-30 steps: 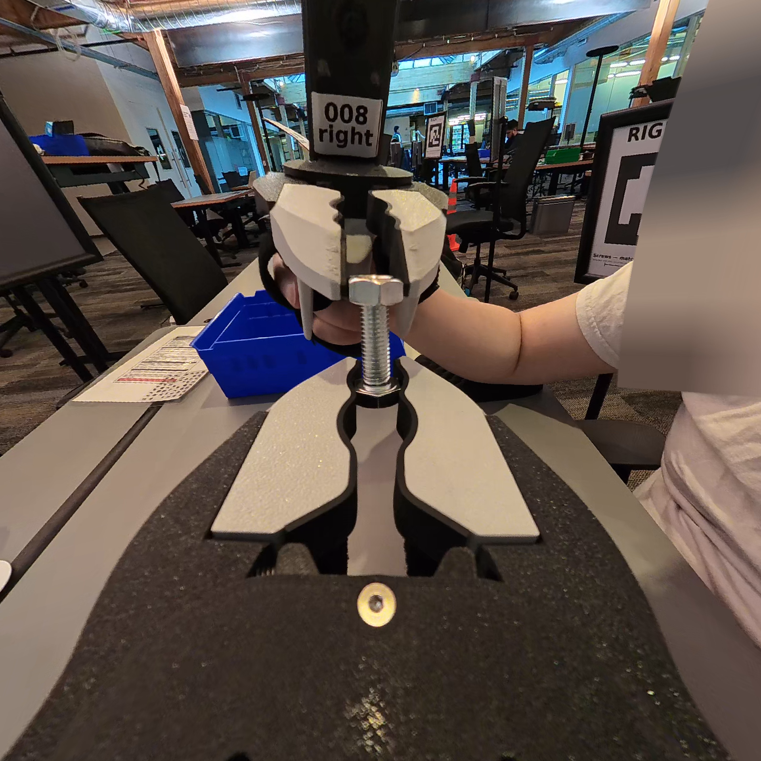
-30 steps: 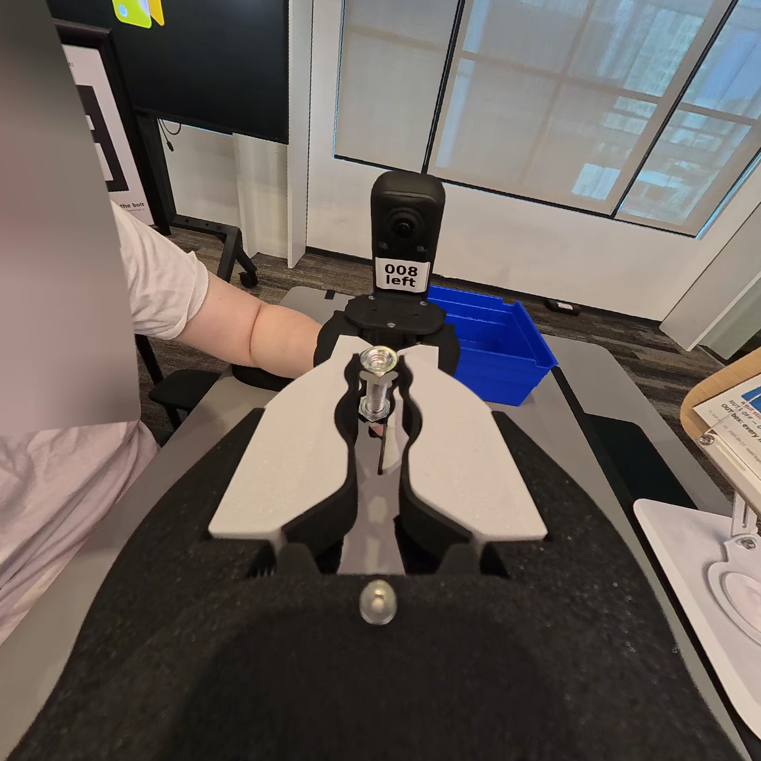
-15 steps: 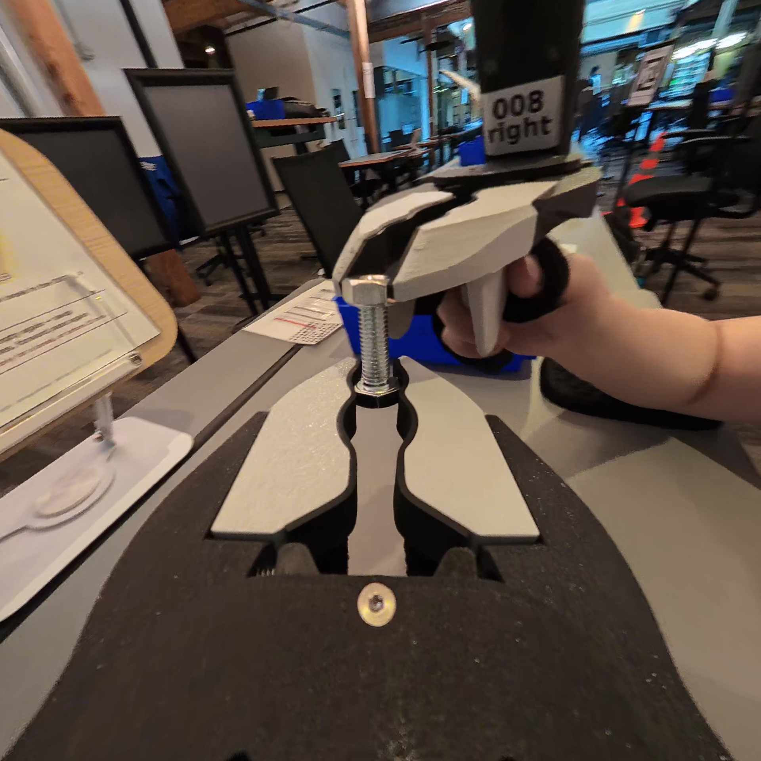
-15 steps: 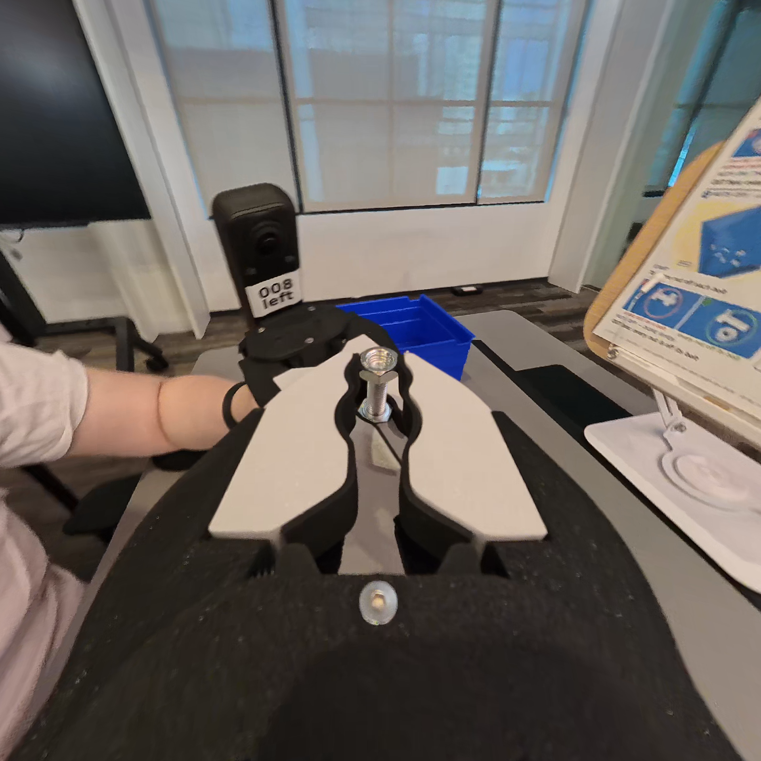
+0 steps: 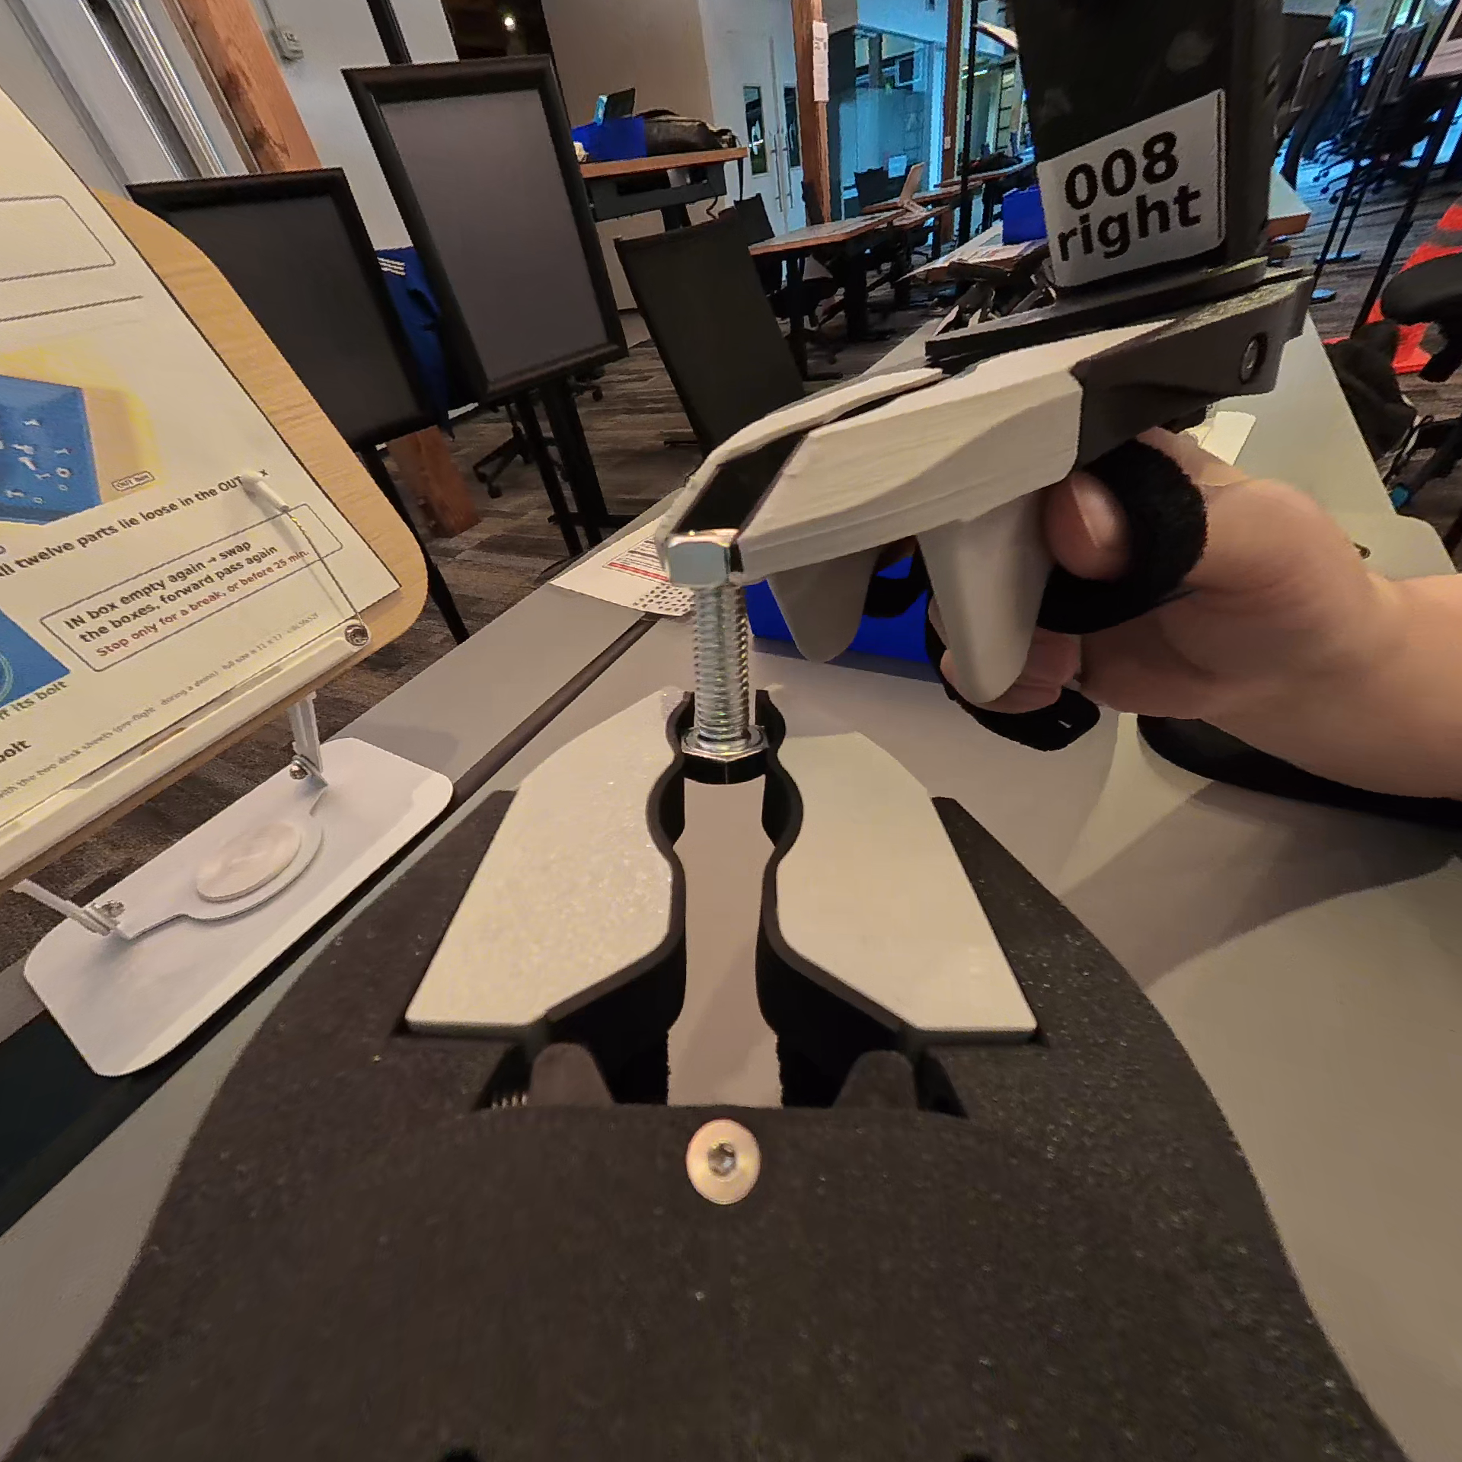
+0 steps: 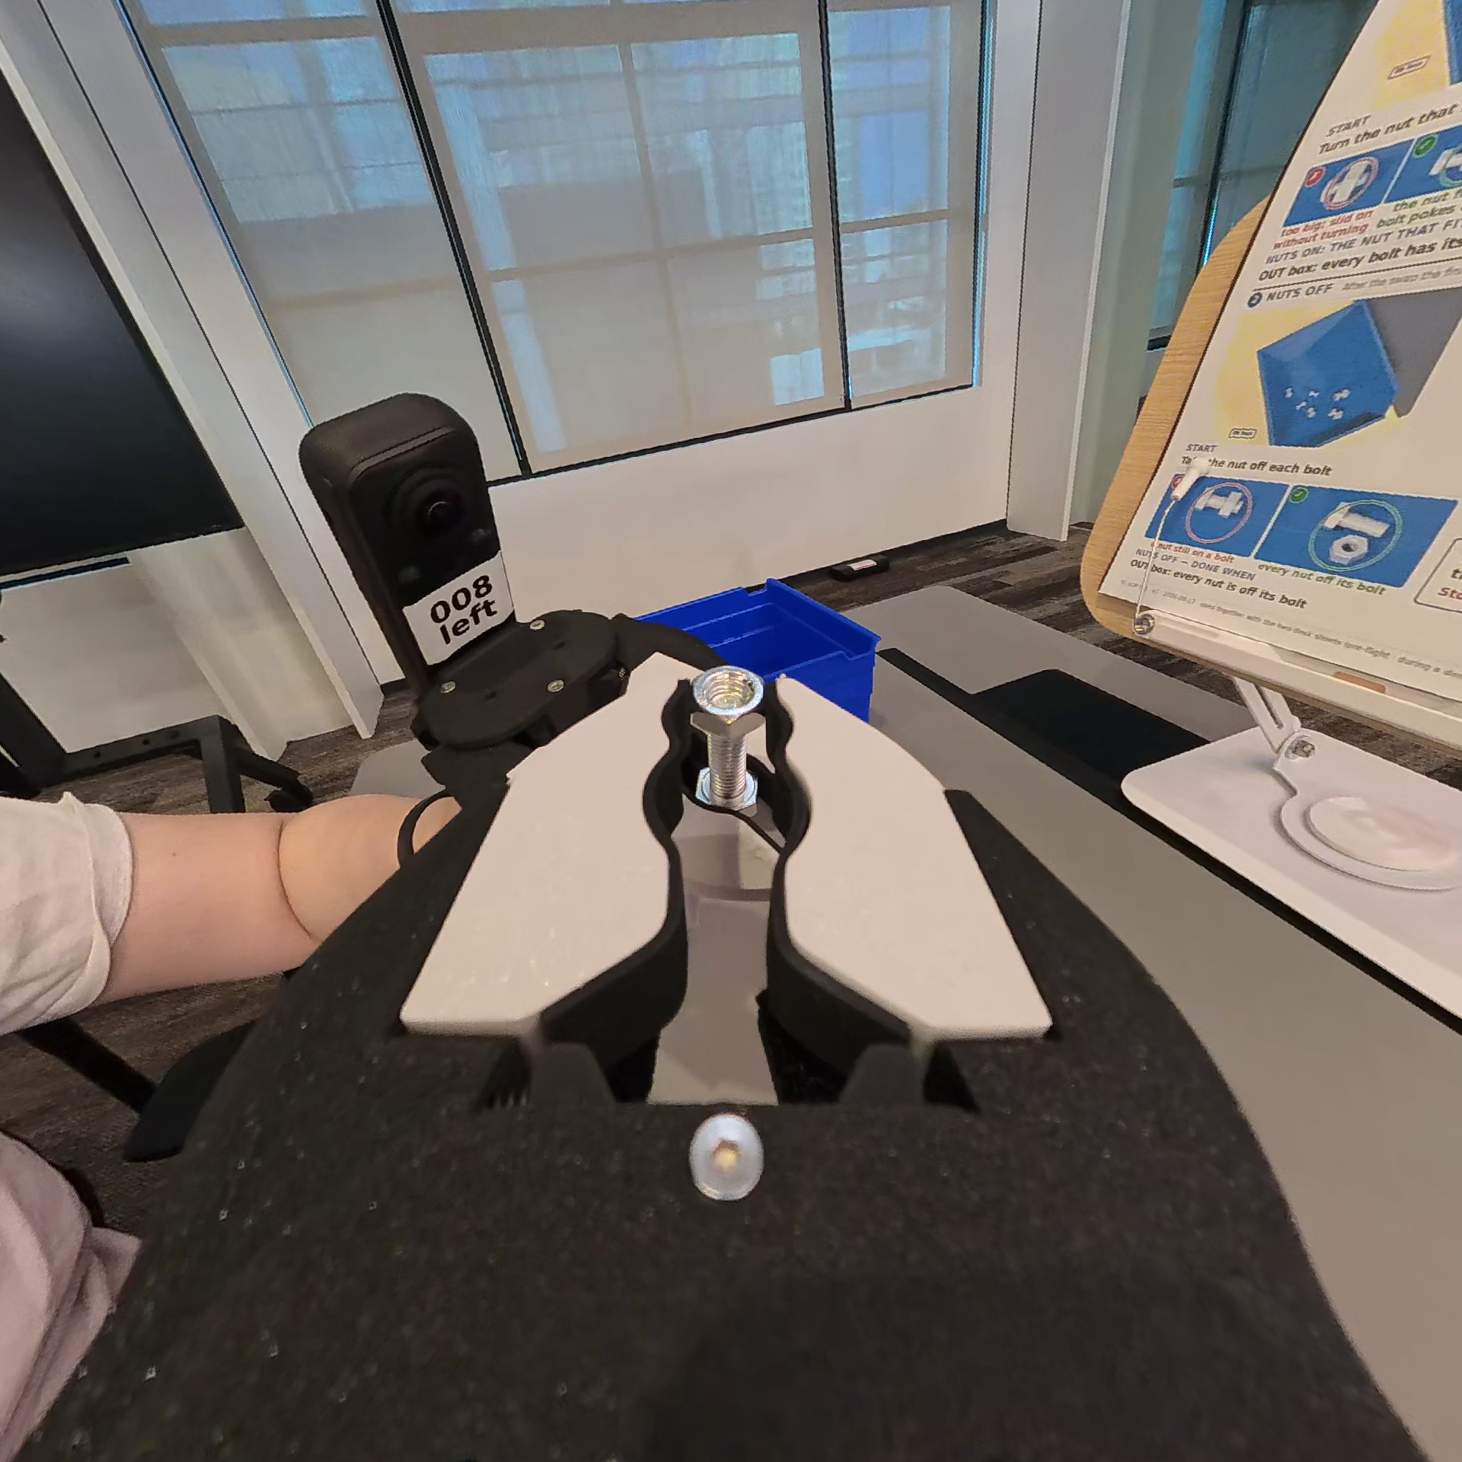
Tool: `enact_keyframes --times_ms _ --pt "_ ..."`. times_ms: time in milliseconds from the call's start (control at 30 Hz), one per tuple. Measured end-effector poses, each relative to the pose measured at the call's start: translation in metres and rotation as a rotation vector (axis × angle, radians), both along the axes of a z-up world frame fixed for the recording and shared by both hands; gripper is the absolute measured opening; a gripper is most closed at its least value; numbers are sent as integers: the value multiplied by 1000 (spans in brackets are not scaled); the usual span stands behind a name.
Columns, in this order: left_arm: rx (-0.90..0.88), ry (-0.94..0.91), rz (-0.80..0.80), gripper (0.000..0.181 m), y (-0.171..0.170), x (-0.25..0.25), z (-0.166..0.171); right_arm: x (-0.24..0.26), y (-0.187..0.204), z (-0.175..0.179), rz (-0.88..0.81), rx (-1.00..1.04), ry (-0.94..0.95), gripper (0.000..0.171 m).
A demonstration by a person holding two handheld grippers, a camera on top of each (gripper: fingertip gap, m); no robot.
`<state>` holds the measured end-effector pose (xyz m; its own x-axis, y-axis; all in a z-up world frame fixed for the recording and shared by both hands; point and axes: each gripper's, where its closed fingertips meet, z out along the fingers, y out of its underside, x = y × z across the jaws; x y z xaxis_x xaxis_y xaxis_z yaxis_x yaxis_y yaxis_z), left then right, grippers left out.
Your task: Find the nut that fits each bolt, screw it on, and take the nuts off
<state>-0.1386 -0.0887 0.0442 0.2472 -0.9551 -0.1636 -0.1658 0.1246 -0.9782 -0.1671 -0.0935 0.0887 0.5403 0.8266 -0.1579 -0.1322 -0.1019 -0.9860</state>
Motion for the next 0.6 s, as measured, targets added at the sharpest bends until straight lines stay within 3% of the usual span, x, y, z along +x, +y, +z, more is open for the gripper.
enact_keyframes --times_ms 600 --pt "-27 -47 -83 14 -11 3 5 6 -6 15 13 100 -29 23"
